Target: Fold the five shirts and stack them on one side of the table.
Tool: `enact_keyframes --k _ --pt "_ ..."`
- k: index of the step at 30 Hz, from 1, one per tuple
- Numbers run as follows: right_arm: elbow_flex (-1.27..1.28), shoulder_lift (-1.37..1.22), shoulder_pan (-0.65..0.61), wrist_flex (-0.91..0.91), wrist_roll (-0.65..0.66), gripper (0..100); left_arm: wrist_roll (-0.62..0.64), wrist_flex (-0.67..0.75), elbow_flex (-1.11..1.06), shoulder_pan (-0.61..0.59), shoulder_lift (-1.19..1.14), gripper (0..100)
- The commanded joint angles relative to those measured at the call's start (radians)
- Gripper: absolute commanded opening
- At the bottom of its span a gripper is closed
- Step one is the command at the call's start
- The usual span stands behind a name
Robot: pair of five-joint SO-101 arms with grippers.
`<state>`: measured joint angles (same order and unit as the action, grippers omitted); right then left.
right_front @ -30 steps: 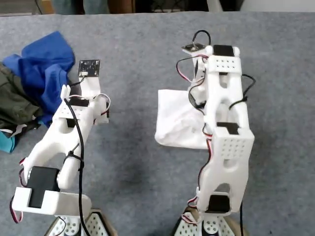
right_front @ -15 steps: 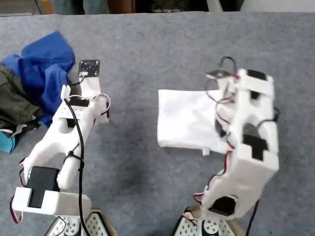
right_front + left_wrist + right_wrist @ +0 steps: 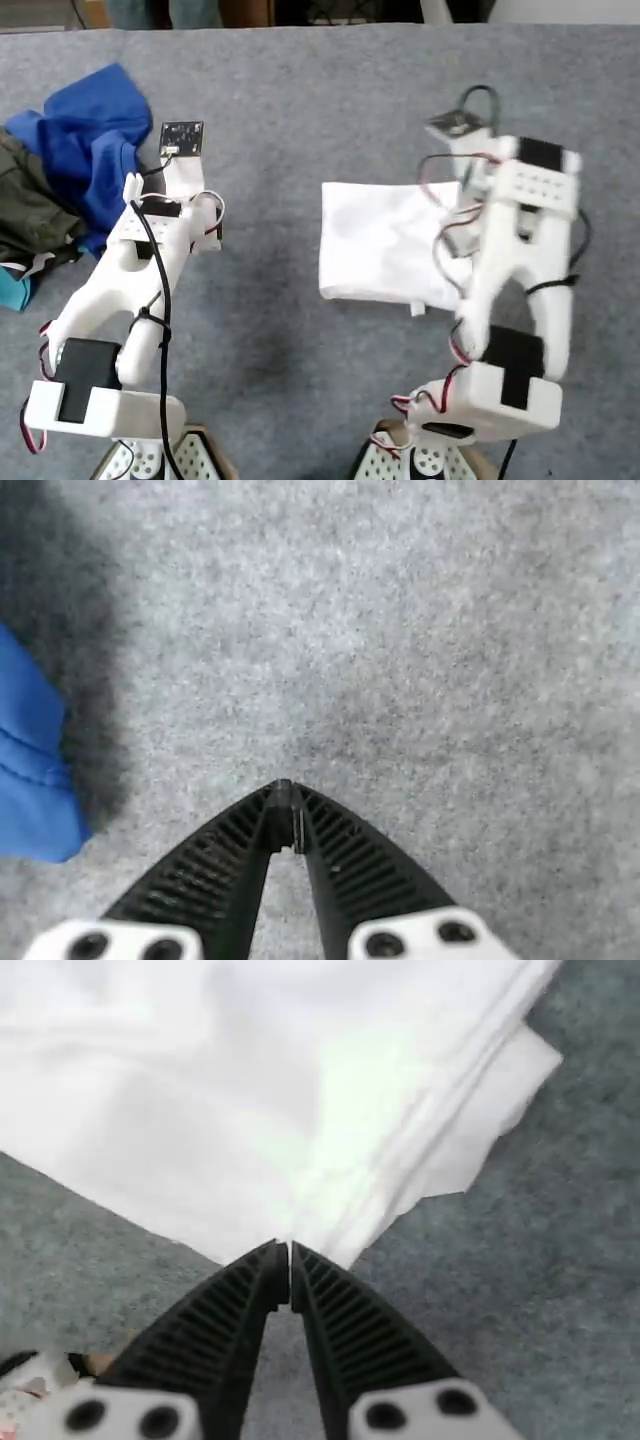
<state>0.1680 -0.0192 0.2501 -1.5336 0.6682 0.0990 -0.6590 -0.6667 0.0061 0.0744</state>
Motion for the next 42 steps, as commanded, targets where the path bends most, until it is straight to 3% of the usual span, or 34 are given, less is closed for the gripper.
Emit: enact_keyframes --k 1,4,9,17,20,26,32,36,42 --pt "0.116 0.016 -0.021 0.175 -0.087 1.5 -0.002 0.015 0.001 0.013 0.041 3" --pt "0.246 -0.064 0.023 0.368 -0.089 1.5 0.002 0.014 0.007 0.015 0.041 3" --pt "0.266 -0.197 0.16 0.482 -0.087 1.5 0.044 -0.006 0.082 0.041 0.046 3" --pt "0.122 -0.199 0.092 0.33 -0.086 1.5 0.115 0.011 0.387 0.334 -0.005 3" --pt "0.076 -0.147 0.075 0.247 -0.086 1.5 0.158 0.021 0.527 0.39 -0.146 3" --pt "-0.067 0.005 0.226 0.16 -0.086 1.5 0.236 0.014 0.776 0.42 -0.571 3" --pt "-0.176 -0.005 0.08 0.259 -0.133 1.5 0.233 -0.153 0.952 0.426 -0.669 3" --pt "-0.229 -0.096 -0.009 0.367 -0.213 1.5 0.233 -0.16 0.961 0.44 -0.684 3" --pt "-0.243 -0.381 0.055 0.552 -0.222 1.5 0.233 -0.16 0.961 0.437 -0.687 3"
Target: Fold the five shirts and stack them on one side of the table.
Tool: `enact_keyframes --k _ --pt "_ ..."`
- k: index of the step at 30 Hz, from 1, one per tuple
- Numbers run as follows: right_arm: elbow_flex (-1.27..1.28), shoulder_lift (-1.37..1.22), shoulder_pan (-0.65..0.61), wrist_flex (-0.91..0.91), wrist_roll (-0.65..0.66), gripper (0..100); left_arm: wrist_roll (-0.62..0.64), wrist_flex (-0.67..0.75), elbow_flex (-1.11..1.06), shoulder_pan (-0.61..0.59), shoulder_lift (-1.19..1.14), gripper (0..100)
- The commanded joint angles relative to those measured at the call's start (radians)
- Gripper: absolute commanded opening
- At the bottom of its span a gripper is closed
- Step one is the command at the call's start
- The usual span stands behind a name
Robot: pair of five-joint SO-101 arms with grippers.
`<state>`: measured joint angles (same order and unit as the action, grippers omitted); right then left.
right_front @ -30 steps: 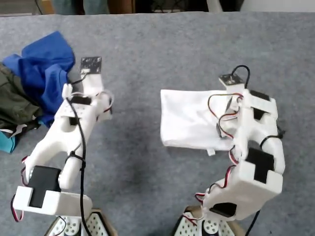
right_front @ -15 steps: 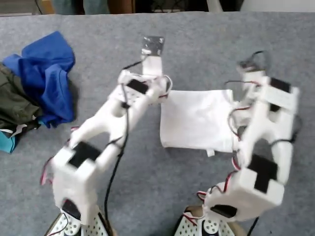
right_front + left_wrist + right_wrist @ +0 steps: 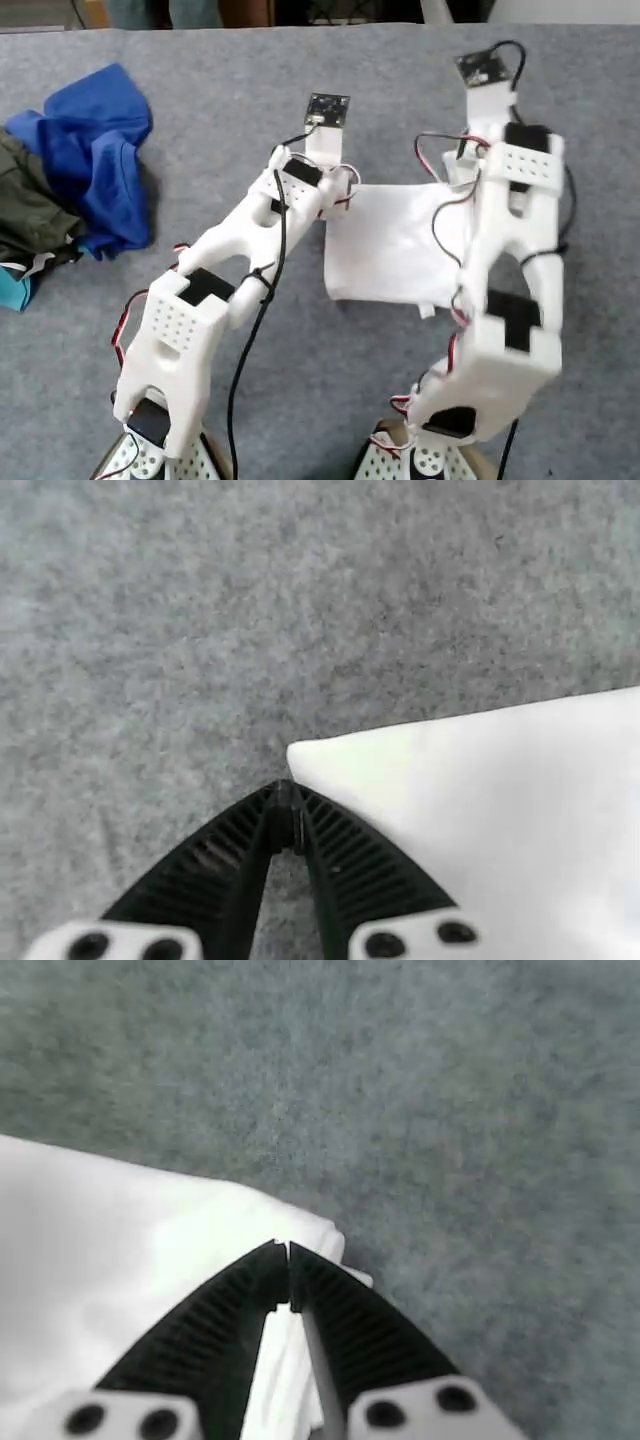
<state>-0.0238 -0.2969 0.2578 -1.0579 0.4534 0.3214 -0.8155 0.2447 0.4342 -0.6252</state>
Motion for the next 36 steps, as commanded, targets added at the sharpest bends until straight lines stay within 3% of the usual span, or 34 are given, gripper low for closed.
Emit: enact_keyframes --k 1,7,18,23,27,30,32,36 --pt "-0.064 -0.156 0.075 0.089 -0.008 1.5 0.011 0.003 0.05 0.008 0.012 3" --pt "-0.226 -0.334 0.117 -0.028 -0.011 1.5 0.011 0.026 0.041 0.01 0.011 3" --pt "-0.596 -0.211 0.075 -0.411 -0.008 1.5 -0.038 0.005 0.101 -0.002 -0.025 3" --pt "-0.697 -0.117 0.017 -0.697 -0.003 1.5 -0.112 -0.213 0.186 -0.07 0.196 3" --pt "-0.596 0.021 0.015 -0.709 0.002 1.5 -0.117 -0.423 0.173 -0.054 0.382 3" --pt "-0.404 0.148 0.011 -0.701 0.003 1.5 -0.118 -0.493 0.065 0.007 0.499 3" --pt "-0.262 0.216 -0.003 -0.7 0.003 1.5 -0.118 -0.45 -0.068 0.067 0.552 3" --pt "0.035 0.295 -0.018 -0.666 0.003 1.5 -0.117 -0.118 -0.447 0.154 0.577 3"
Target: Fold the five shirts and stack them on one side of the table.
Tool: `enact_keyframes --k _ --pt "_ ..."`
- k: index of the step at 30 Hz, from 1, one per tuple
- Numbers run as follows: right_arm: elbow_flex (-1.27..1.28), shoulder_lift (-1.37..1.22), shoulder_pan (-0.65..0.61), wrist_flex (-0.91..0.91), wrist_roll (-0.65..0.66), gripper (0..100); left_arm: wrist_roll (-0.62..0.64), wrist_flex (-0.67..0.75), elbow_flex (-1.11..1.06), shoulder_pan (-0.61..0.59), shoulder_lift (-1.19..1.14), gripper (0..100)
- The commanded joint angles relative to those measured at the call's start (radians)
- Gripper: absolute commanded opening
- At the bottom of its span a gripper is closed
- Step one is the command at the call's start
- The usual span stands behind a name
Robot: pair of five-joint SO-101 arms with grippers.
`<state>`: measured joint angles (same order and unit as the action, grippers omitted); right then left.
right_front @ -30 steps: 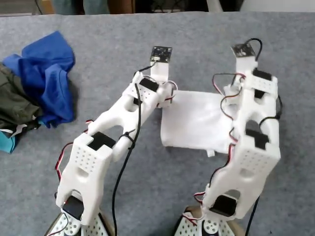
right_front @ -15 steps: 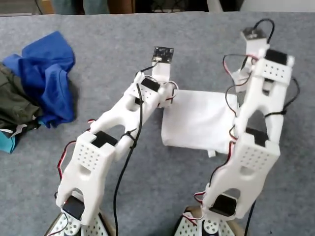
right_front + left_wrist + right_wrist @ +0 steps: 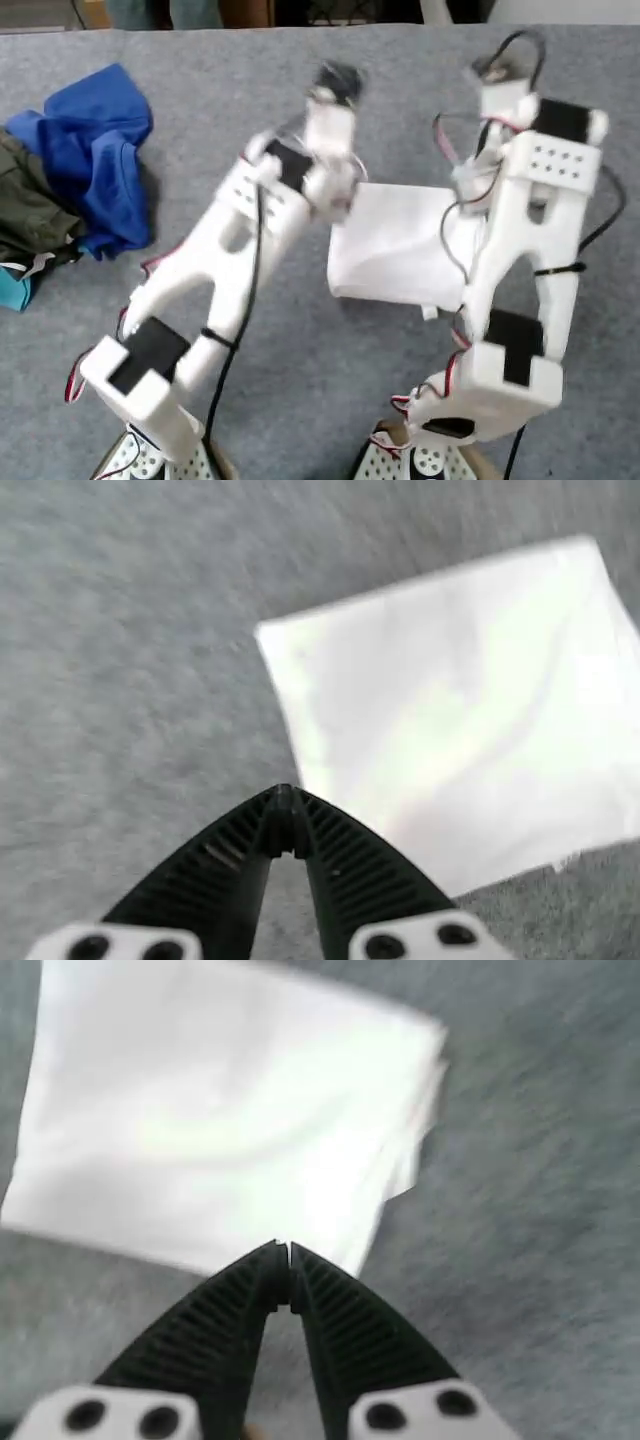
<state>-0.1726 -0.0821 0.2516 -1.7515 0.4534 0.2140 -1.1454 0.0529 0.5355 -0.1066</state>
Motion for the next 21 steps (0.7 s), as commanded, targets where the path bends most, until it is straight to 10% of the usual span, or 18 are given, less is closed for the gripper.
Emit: enact_keyframes --k 1,12,21 --pt "0.251 0.088 0.002 0.08 0.003 1.5 -0.008 0.285 -0.326 0.068 0.058 3" --pt "0.843 0.081 0.189 0.841 0.002 1.5 -0.008 0.516 -0.532 0.119 -0.008 3" --pt "0.75 0.177 0.183 0.667 0.002 1.5 -0.008 0.407 -0.423 0.024 0.157 3"
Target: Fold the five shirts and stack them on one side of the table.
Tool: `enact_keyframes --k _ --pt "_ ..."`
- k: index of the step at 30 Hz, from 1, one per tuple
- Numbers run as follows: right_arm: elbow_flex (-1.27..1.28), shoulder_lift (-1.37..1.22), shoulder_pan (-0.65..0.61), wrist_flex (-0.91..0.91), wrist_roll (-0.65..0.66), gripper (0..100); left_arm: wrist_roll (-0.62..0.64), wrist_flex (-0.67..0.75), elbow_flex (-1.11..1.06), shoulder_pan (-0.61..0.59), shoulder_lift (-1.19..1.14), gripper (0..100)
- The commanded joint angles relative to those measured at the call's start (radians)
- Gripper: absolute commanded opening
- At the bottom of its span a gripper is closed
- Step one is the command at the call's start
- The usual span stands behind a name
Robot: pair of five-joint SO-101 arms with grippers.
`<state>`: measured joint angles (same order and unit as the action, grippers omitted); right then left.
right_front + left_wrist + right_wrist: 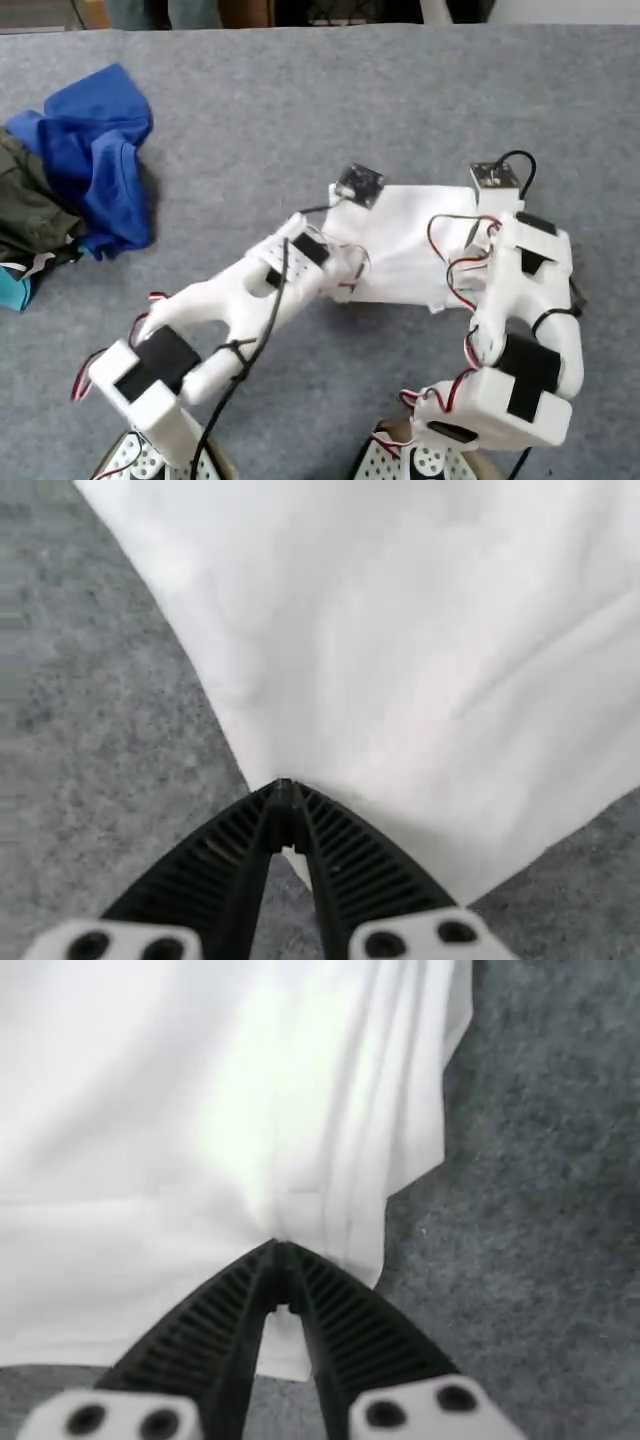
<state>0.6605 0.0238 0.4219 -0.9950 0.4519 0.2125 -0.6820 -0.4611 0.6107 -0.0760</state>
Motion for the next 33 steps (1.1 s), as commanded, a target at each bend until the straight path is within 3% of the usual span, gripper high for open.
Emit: enact_keyframes --k 1,4,8,10,17,21,24,27,30,33 --pt "-0.12 0.101 0.012 -0.132 0.003 1.5 -0.006 -0.074 0.124 -0.073 0.166 3" --pt "-0.228 0.194 0.011 -0.245 0.003 1.5 -0.005 -0.072 0.219 -0.142 0.224 3" --pt "-0.289 0.305 0.011 -0.298 0.005 1.7 -0.002 0.187 0.223 -0.173 0.054 3" --pt "-0.249 0.314 0.009 -0.252 0.005 1.8 -0.003 0.229 0.26 -0.16 -0.077 3" --pt "0.065 0.308 0.006 -0.037 -0.003 1.5 -0.002 0.058 0.625 -0.171 -0.531 3" --pt "0.249 0.282 0.063 0.204 0.0 1.5 -0.002 -0.152 0.848 -0.189 -0.615 3" --pt "0.295 0.277 0.106 0.288 0.002 1.5 -0.002 -0.195 0.906 -0.189 -0.649 3" --pt "0.248 0.311 0.11 0.215 -0.003 1.5 -0.006 -0.198 0.915 -0.189 -0.652 3" --pt "0.113 0.38 0.109 0.018 -0.006 1.8 -0.008 -0.227 0.915 -0.193 -0.615 3" --pt "-0.064 0.446 0.114 -0.176 -0.089 1.8 -0.009 -0.255 0.909 -0.237 -0.539 3"
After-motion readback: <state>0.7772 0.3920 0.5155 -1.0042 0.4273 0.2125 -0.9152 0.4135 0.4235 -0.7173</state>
